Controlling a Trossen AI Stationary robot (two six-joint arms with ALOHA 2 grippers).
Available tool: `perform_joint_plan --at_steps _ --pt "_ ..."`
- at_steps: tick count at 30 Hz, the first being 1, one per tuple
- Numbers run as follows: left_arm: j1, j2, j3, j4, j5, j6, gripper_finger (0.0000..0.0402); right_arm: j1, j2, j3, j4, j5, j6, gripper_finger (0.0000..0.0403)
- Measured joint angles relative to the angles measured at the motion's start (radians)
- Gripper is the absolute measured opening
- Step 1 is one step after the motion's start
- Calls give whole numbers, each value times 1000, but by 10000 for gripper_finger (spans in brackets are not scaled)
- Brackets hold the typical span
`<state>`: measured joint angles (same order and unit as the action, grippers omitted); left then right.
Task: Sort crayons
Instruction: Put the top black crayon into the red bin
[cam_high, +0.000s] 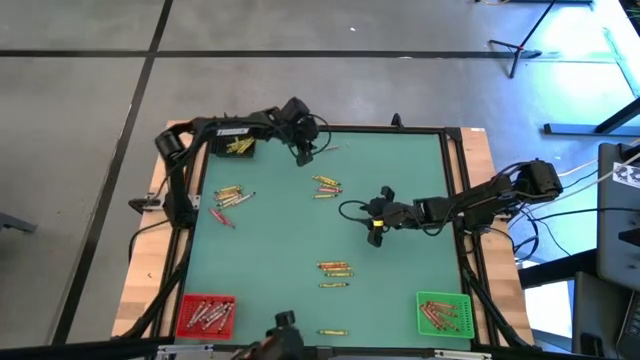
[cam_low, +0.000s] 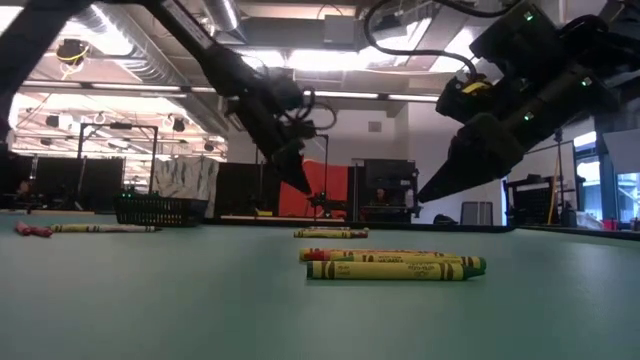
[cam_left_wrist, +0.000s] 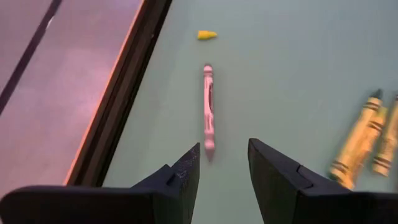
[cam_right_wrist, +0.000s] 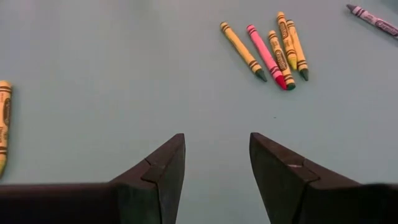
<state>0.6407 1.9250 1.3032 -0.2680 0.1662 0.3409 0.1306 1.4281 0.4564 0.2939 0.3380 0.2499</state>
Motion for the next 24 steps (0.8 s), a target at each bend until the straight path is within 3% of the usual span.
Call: perform_joint_plan --at_steps 13,24 --pt "21 248 265 -136 46 69 119 0 0 0 -8 13 -1 176" --pt "43 257 273 -212 71 159 119 0 0 0 -8 14 -1 176"
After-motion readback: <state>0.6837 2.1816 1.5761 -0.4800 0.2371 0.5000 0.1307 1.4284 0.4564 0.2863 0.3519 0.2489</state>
